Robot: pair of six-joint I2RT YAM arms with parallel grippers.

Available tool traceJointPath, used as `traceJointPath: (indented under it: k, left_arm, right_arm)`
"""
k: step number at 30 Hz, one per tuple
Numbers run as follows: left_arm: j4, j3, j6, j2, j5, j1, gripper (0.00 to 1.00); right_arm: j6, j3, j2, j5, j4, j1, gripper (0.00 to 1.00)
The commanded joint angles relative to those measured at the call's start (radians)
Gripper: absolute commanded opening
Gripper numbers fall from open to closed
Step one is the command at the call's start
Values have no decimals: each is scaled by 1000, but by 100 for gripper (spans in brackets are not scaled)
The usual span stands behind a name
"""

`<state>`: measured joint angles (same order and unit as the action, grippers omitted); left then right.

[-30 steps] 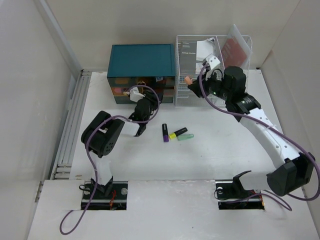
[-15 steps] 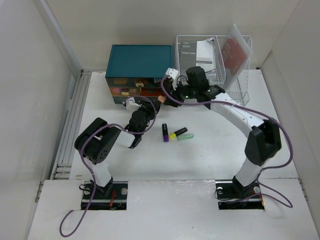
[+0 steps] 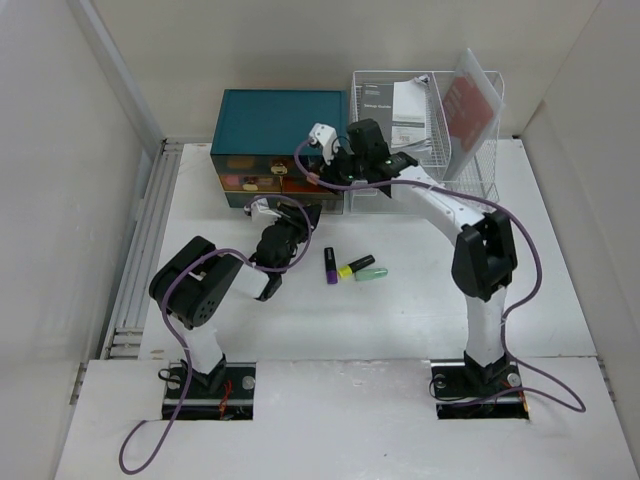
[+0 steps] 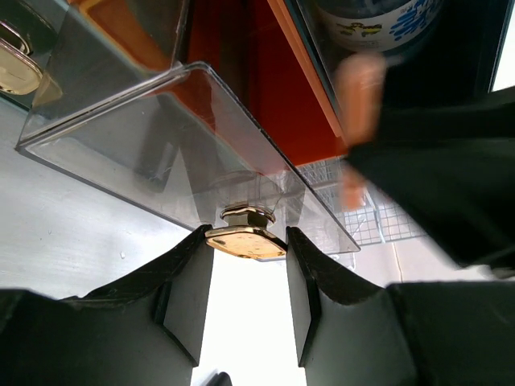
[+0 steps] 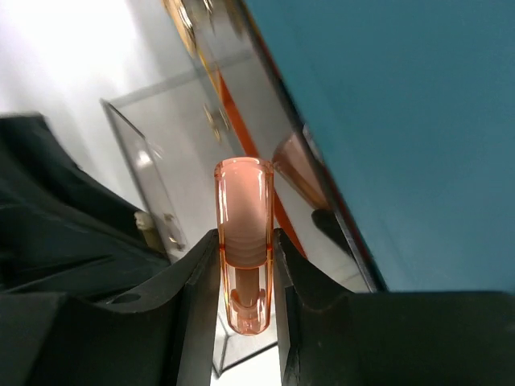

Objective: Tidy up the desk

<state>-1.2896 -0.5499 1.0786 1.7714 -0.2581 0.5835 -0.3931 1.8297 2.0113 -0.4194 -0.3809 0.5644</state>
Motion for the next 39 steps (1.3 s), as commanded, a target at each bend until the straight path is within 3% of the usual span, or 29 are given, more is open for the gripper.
traceJointPath:
  k: [1, 5, 10, 14, 20, 23, 26, 27, 28, 32, 39]
  left_arm:
    - [-20, 22, -6, -9, -4, 1, 20]
    - [-31, 22, -16, -9, 6, 1, 20]
    - [-40, 22, -16, 0, 6, 1, 20]
    - [-40, 22, -16, 0, 16, 1, 20]
    - [-31, 22, -25, 0, 16, 1, 20]
    - [-31, 13, -25, 9, 16, 1, 20]
    - [-31, 13, -25, 10, 16, 1, 20]
    - [-31, 13, -25, 10, 16, 1, 20]
    - [-31, 13, -25, 10, 16, 1, 19]
    - [-40, 13, -25, 10, 16, 1, 19]
    - [-40, 13, -25, 10, 16, 1, 19]
  right_arm:
    - [-41, 51, 20, 100, -10, 25, 0]
    - [-59, 31, 29, 217, 42, 46, 1]
    - [-59, 20, 15, 254, 63, 55, 38]
    - [-50, -46, -64, 222, 77, 55, 50]
    - [-39, -147, -212, 160, 80, 55, 53]
    - [-70, -237, -325, 59, 44, 45, 48]
    - [-310, -251, -364, -216, -141, -4, 47]
    - [-404, -279, -364, -270, -311, -14, 47]
    - [-587, -294, -350, -307, -390, -14, 47]
    - [-728, -401, -307, -299, -503, -14, 44]
    - [-692, -540, -296, -276, -417, -14, 44]
